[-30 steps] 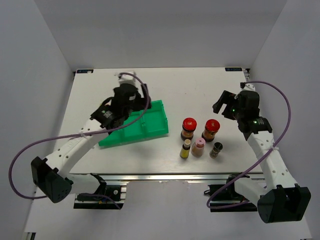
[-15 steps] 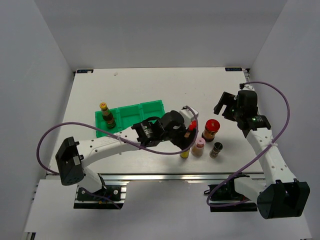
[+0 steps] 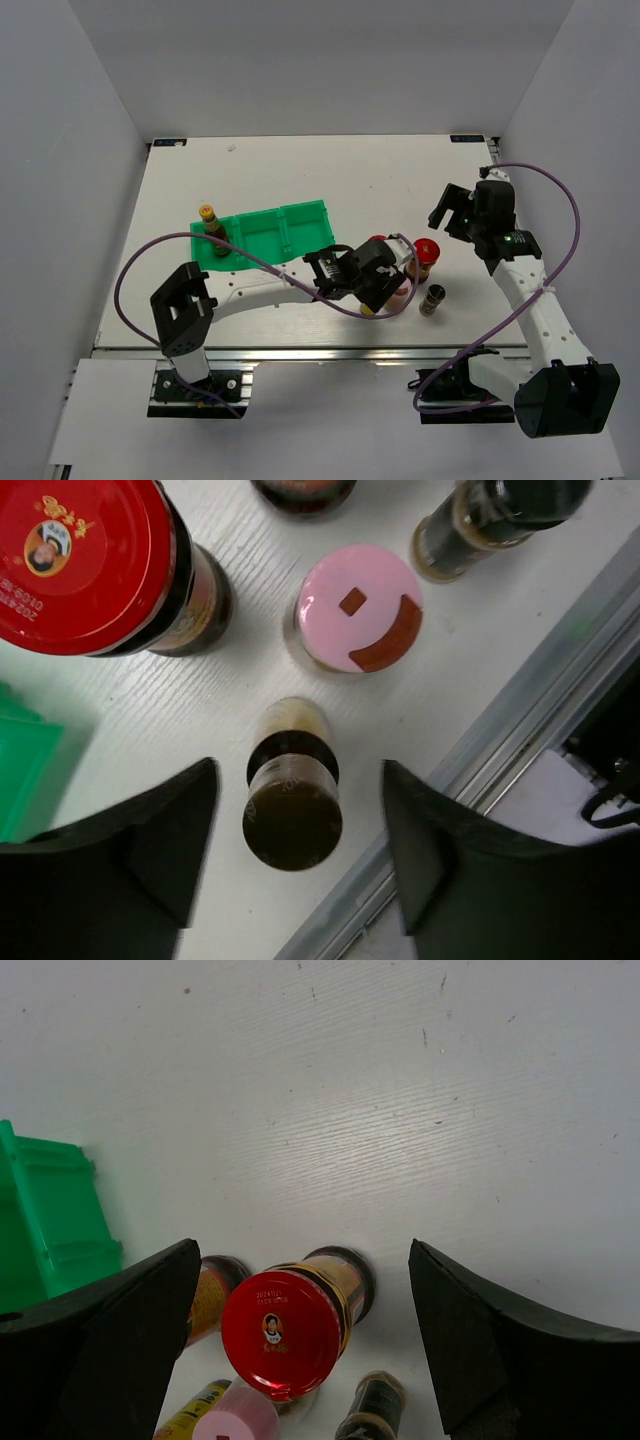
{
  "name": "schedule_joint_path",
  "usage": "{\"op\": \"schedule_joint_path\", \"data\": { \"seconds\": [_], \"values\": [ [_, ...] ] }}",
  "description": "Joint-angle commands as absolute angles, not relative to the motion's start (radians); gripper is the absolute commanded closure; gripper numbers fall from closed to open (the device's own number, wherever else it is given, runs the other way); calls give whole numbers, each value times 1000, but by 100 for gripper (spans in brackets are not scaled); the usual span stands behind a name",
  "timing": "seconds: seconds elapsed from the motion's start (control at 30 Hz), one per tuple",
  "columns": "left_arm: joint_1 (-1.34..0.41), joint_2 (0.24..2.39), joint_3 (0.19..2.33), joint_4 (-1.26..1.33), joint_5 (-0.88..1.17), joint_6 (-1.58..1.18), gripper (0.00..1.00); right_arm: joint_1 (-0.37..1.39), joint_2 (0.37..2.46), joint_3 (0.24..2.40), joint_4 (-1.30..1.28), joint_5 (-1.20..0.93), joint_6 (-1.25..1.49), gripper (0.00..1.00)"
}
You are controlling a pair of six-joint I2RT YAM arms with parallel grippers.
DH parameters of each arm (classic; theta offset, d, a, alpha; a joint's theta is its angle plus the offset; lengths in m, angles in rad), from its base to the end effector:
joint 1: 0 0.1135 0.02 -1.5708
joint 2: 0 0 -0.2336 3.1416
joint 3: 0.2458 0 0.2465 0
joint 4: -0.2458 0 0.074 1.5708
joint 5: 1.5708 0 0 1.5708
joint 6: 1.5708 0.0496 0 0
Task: Organize the condiment bottles
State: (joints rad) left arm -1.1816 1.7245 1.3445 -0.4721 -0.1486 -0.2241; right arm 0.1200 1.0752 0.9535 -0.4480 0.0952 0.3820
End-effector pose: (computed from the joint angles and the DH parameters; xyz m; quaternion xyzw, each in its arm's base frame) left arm 0.1514 -0.3498 0.2187 0.4069 0.8406 -0.1737 0.3125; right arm 0.2561 0.0261 0.2830 0.1371 0.8658 0.0786 0.4747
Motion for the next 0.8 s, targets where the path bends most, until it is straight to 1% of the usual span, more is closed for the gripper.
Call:
{"op": "schedule_joint_path", "data": {
  "seconds": [0.0,0.07,0.1,0.17,0.2,0.3,0.33,0.37,0.47,0.5,0.63,0.73,0.77],
  "values": [
    [-1184,1715,1393,-495,-179,-227,29,117,1060,963,-442,112,368,11],
    [-1184,1721,1394,-494,-192,-230,39,118,1058,962,-440,114,367,11],
    [-1184,1726,1405,-502,-196,-232,50,118,1058,960,-442,112,365,11],
    [-1184,1732,1413,-518,-216,-233,65,118,1057,963,-443,117,365,11],
    [-1184,1738,1417,-523,-219,-235,75,117,1055,960,-443,117,364,11],
    [-1184,1732,1424,-532,-225,-244,82,118,1052,960,-440,114,362,11],
    [-1184,1723,1428,-535,-238,-247,88,117,1051,960,-442,114,362,11],
    [-1184,1715,1427,-538,-251,-252,89,118,1051,959,-440,115,361,11],
    [-1184,1661,1419,-545,-328,-258,99,118,1049,957,-439,114,360,11],
    [-1183,1646,1419,-551,-378,-261,100,118,1049,957,-439,114,359,11],
    [-1160,1580,1428,-630,-480,-297,100,118,1049,959,-439,113,356,11],
    [-1114,1514,1434,-713,-526,-359,100,118,1051,957,-440,117,354,11],
    [-1073,1478,1436,-735,-532,-405,100,118,1049,957,-440,117,353,11]
  ]
}}
